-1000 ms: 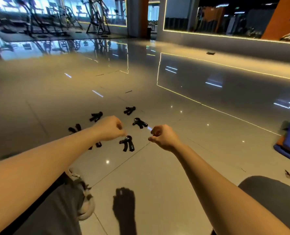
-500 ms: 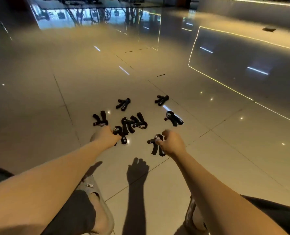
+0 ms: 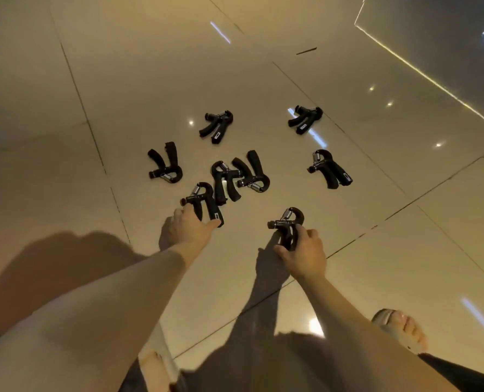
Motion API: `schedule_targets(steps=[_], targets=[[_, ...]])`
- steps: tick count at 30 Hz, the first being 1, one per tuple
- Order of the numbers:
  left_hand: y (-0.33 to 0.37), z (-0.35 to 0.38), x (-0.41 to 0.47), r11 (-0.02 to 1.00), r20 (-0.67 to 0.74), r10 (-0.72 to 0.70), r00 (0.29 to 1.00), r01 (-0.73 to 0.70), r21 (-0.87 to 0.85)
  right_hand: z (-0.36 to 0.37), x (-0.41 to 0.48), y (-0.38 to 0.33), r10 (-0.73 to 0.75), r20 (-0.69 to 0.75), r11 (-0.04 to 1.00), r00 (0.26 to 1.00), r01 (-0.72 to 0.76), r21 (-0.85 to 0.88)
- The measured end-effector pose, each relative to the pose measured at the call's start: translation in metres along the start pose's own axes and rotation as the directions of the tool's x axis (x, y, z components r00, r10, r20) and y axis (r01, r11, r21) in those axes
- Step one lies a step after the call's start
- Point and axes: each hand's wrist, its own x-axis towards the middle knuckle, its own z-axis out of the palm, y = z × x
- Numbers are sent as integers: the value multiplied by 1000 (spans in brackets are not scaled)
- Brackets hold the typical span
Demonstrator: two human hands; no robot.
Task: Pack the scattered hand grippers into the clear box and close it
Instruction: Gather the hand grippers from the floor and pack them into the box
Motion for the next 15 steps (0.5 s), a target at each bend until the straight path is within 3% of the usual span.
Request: schedule_targets(steps=[7,15], targets=[[-10,61,48,995,-38,-100,994,100,-3,34,37,-5,182,-9,980,983,-182,-86],[-3,76,56,979,-28,-202,979,203,23,52,36,8,230,-90,965,969,-240,-111]])
